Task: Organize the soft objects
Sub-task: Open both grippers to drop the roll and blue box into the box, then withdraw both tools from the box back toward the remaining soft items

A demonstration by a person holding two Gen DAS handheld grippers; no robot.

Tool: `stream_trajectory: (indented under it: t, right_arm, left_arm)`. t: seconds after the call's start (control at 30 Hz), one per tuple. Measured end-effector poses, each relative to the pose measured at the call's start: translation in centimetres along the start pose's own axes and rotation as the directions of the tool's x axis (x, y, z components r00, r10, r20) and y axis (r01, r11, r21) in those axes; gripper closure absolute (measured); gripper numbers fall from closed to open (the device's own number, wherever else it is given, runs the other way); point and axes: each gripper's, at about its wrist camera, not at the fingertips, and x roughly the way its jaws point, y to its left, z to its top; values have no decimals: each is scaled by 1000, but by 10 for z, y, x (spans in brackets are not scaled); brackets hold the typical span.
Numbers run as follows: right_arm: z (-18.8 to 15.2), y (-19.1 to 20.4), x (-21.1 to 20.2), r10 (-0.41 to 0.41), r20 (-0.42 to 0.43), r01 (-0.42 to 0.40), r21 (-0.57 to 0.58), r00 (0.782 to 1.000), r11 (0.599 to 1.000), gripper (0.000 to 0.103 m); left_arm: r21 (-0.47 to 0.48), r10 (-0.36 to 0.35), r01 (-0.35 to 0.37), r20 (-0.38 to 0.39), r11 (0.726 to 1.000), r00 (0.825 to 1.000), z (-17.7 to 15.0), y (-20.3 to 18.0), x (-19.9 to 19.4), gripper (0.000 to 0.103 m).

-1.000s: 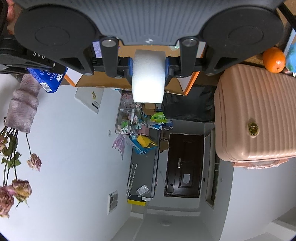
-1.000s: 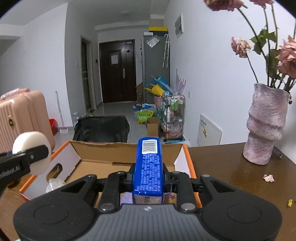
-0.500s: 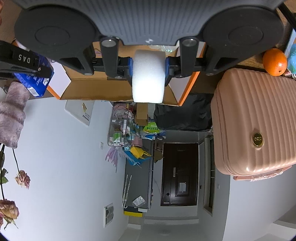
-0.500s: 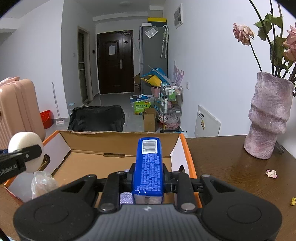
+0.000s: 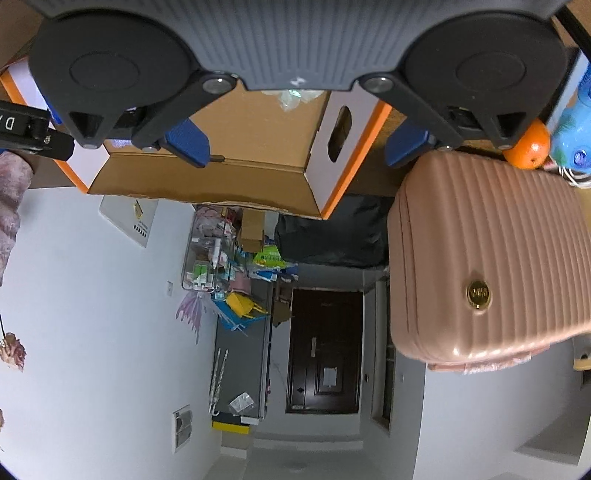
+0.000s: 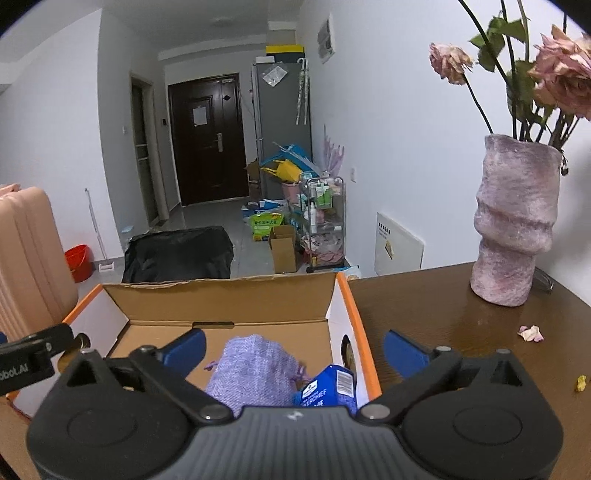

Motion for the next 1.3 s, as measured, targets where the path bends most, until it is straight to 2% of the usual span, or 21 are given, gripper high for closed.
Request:
stream_trajectory:
  t: [0.77, 1.3]
  right_arm:
    - [-5, 3, -3, 5, -16, -5, -19, 1000, 1000, 0]
    - [-16, -1, -32, 22, 8, -22, -32, 1000, 999, 0]
  left_arm:
    - [22, 9, -9, -5, 1000, 1000, -7, -4, -2, 0]
    - [51, 12, -11, -9, 999, 1000, -23, 0, -21, 0]
